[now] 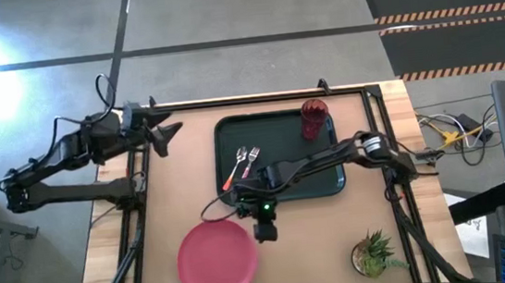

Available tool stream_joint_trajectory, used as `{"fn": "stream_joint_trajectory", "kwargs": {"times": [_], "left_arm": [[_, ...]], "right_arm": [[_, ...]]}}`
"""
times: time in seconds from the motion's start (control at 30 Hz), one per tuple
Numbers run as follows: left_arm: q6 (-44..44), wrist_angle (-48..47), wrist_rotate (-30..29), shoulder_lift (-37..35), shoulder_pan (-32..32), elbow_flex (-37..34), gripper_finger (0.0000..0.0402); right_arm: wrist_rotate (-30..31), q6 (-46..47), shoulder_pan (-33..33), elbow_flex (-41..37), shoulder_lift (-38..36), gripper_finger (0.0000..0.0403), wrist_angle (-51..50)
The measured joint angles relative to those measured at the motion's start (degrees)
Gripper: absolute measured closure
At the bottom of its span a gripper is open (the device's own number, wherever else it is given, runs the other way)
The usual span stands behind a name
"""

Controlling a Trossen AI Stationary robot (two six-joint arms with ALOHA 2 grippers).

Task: Pick and place plate/cup/fork/spoon on tray
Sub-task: Put the pink plate on the black serving tray to the left of the pink fork

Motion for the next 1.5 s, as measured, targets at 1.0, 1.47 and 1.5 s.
{"fn": "stream_joint_trajectory", "kwargs": {"times": [1.0, 1.47, 1.5], "left_arm": [[2.5, -0.8, 0.0, -4.4, 0.0, -0.9, 0.014], [0.8, -23.2, 7.5, 0.8, 0.0, -1.1, 0.014], [0.8, -24.3, 9.5, 1.3, 0.0, -1.5, 0.014]], "right_arm": [[19.6, -4.1, 0.9, 12.1, 8.0, 0.0259, -3.7], [17.6, -10.4, 0.7, 22.9, 2.5, 0.0322, -6.9], [17.6, -11.4, 0.7, 24.4, 1.9, 0.0335, -7.9]]}}
